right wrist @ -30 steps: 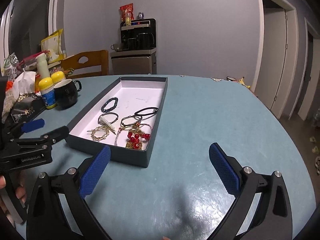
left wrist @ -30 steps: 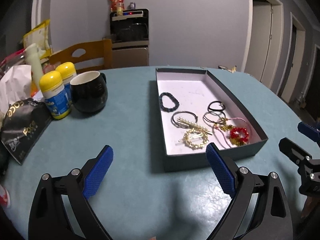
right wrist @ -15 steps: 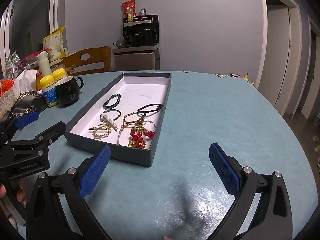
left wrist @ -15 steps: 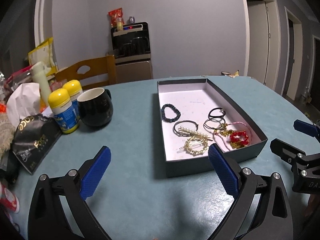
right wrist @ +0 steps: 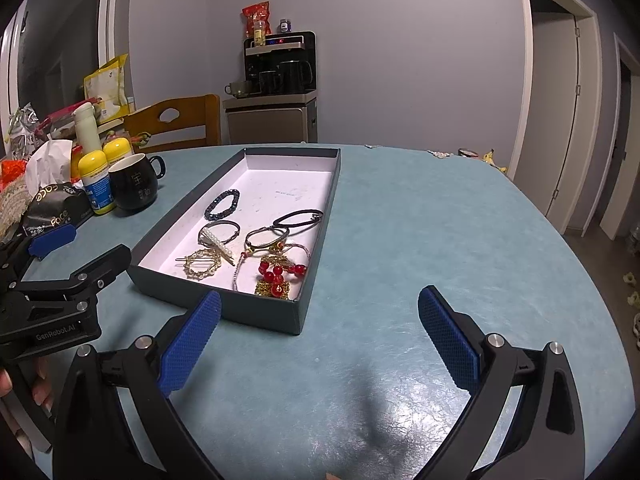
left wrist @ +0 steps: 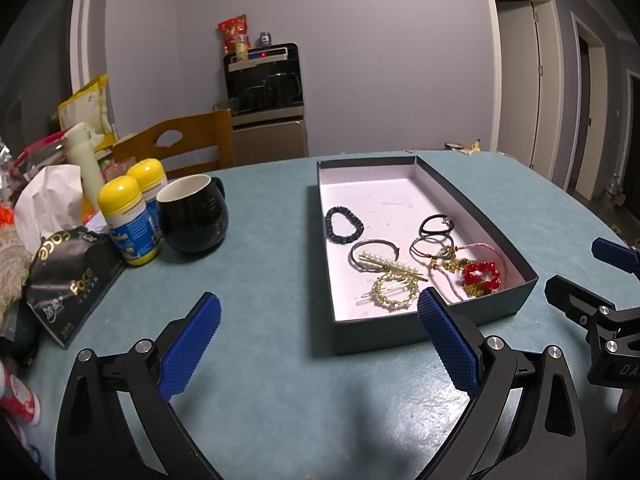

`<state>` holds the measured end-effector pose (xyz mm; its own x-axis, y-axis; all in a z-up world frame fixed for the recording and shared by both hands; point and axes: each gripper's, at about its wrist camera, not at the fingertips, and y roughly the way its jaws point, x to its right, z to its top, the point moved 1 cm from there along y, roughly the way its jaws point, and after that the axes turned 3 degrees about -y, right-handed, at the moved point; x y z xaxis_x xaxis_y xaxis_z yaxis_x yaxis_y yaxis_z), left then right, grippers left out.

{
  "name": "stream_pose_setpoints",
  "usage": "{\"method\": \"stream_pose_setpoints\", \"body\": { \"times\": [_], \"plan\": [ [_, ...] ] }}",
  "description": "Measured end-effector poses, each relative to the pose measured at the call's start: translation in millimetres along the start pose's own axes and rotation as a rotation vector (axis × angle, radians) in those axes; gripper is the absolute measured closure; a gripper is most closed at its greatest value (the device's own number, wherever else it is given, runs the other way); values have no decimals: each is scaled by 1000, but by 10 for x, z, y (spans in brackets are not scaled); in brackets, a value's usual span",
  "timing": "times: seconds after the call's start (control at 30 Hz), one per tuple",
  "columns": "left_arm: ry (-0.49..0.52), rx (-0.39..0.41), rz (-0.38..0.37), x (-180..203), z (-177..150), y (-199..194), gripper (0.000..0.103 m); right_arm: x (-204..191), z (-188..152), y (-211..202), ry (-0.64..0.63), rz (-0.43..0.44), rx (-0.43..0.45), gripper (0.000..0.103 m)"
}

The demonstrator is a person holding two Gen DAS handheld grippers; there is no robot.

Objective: Organize jewelry

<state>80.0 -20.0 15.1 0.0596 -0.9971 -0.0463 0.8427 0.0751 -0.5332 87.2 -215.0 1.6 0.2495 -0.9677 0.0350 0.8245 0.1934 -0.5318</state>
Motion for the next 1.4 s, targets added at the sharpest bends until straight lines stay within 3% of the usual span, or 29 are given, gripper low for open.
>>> {"method": "stream_pose_setpoints", "body": {
  "times": [1.4],
  "plan": [
    [-3, -6, 5, -39, -4, 2, 3, 23, -10, 7, 1, -9, -3, 5]
  ]
}}
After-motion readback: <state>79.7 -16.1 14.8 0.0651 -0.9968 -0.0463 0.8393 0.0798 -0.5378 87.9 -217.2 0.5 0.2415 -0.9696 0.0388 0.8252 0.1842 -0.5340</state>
